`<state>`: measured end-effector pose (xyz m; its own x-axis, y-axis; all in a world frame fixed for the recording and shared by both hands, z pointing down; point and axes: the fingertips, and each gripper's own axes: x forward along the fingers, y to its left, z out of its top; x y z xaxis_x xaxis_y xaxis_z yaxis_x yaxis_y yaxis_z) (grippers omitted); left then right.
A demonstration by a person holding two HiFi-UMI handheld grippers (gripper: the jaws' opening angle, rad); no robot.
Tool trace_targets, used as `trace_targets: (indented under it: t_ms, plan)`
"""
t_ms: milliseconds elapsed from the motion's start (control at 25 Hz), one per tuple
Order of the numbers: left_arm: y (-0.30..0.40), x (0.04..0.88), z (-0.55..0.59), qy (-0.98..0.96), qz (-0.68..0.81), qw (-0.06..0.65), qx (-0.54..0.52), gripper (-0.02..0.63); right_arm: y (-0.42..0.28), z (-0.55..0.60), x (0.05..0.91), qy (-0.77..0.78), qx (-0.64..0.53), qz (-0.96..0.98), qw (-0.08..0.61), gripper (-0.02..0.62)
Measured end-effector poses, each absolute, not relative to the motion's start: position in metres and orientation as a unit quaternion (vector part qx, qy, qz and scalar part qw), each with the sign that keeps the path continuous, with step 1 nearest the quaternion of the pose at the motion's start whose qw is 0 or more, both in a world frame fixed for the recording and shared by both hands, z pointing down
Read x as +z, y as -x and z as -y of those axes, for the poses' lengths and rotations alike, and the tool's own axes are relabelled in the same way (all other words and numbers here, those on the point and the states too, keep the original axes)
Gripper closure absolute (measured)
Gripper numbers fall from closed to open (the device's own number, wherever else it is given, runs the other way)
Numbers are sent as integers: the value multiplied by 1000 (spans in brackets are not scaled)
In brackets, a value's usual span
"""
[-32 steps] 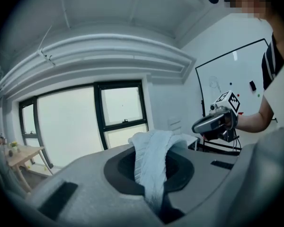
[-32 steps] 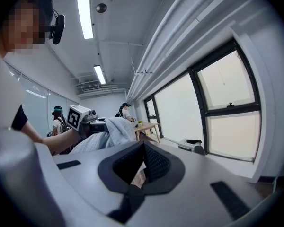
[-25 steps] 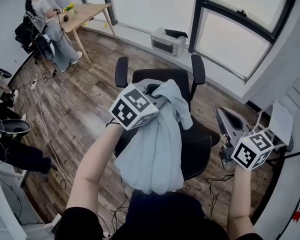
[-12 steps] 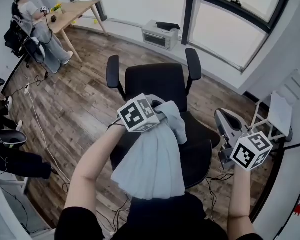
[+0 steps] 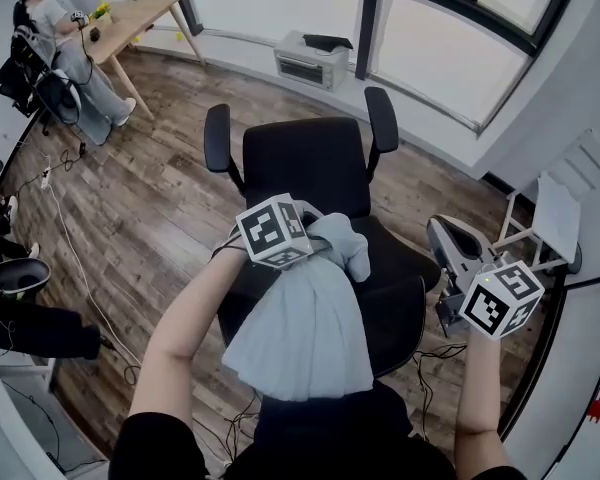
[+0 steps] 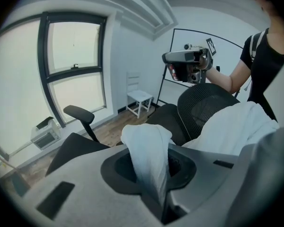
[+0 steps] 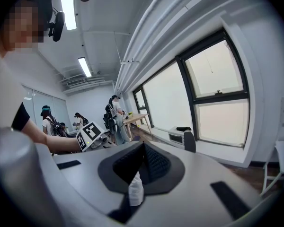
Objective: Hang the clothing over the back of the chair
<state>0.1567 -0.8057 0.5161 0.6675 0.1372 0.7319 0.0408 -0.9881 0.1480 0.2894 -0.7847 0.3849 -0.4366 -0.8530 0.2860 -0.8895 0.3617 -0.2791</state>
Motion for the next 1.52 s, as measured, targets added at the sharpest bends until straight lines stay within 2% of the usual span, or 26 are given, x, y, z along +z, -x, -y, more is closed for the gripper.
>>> trace_targets:
  t_ms: [120,200,360,880,1200,1360,1520]
  plan:
    - [-155,509,809,-917,-38,71,390,475,-287,786,384,-528,197,825,46,595]
    - [-152,501,812,-922,-30,76,378,358,-284,788,383,-528,195,825,45,595]
    - [-144,486,816,-933,-11,70,354,305,-276,786,383,-522,190,830,49,595]
    - [-128,447,810,-946,27,35,320,305,-266,767,373,-526,171,832,40,595]
    - [-106,423,808,-952,78,64,291,310,-262,752,361,-536,145,831,20,595]
    - [-88,405,814,-952,128,67,270,412,-263,744,361,-535,147,832,17,595]
    - [-74,390,813,-950,173,64,254,451,-260,740,357,-524,141,840,14,595]
